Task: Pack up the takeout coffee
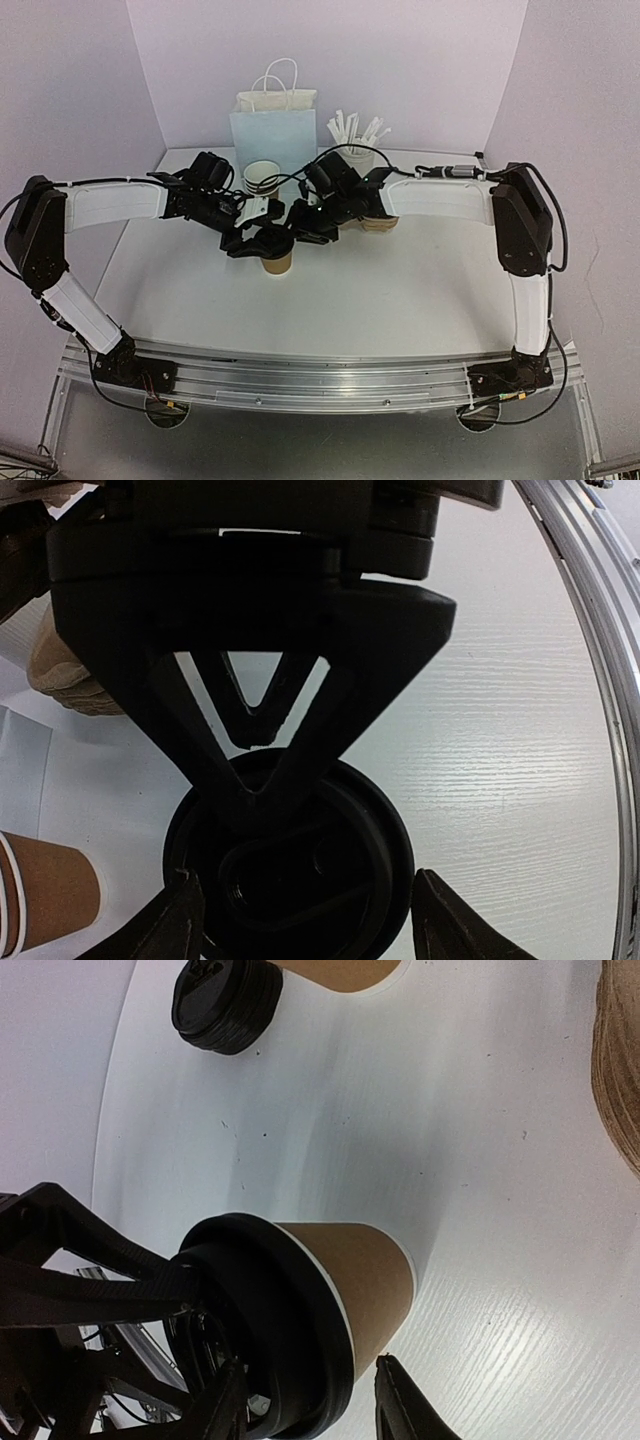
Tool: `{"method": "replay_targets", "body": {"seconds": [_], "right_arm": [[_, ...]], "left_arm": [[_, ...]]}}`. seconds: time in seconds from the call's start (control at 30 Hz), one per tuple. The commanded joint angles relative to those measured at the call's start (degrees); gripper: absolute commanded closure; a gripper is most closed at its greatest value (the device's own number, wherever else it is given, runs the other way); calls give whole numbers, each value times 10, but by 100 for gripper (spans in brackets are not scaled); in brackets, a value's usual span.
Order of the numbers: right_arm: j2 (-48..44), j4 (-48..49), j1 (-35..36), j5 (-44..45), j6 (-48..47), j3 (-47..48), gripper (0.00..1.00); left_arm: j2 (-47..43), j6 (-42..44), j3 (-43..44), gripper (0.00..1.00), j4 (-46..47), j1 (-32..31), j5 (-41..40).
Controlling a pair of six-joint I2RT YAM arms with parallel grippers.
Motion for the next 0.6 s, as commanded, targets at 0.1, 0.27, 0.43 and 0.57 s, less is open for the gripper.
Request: {"method": "replay_targets", "body": {"seconds": [0.1, 0.27, 0.43, 0.57], "right_arm": [[-30, -11, 3, 29, -31, 23, 59], [-38, -12, 9, 37, -52, 33, 61], [-26, -12, 17, 28, -56, 49, 63], [-16, -11, 18, 22, -49, 48, 65]], "left_arm": [[13, -2, 8, 32, -30, -1, -1], [9, -3, 12, 31, -26, -1, -5], [11, -2, 15, 31, -26, -1, -6], [11, 0, 11, 31, -23, -1, -6]]}}
